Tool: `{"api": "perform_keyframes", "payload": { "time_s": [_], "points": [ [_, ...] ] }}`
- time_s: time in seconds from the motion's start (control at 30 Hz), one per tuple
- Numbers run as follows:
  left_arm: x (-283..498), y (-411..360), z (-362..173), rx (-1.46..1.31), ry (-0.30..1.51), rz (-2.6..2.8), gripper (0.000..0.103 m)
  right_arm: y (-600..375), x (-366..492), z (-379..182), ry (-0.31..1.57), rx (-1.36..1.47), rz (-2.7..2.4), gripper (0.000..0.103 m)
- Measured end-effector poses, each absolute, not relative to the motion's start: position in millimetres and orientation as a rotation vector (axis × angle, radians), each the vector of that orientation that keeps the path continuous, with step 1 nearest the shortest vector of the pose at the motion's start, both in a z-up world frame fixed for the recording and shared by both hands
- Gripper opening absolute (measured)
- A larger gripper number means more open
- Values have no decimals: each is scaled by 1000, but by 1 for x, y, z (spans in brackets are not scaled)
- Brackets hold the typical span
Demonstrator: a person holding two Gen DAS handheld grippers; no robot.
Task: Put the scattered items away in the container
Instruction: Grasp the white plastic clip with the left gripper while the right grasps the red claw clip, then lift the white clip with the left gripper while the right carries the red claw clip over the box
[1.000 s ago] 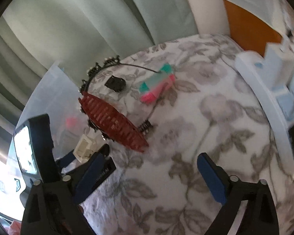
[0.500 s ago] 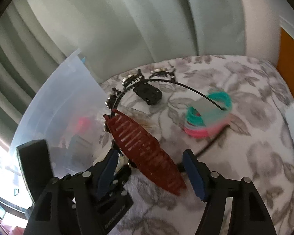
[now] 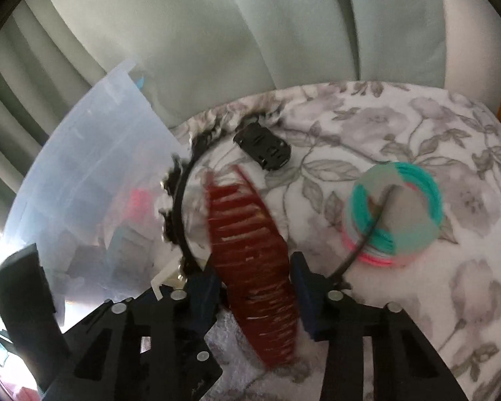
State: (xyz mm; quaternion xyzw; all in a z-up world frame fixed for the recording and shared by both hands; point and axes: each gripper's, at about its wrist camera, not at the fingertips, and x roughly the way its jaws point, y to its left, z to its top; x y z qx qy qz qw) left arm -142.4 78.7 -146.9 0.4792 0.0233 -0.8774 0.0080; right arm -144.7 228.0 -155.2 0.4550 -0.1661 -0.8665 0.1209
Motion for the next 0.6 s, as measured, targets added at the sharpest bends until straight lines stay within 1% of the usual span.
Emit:
{"api": "perform_keyframes", "payload": {
  "time_s": [0.5, 0.6],
  "points": [
    [-134, 99, -141, 1608, 95, -2763, 57, 260, -103, -107, -613, 1253, -2693, 41],
    [-114, 98, -132, 1633, 106, -2764, 57, 265, -89, -99, -650, 1248, -2715, 41]
  ]
}}
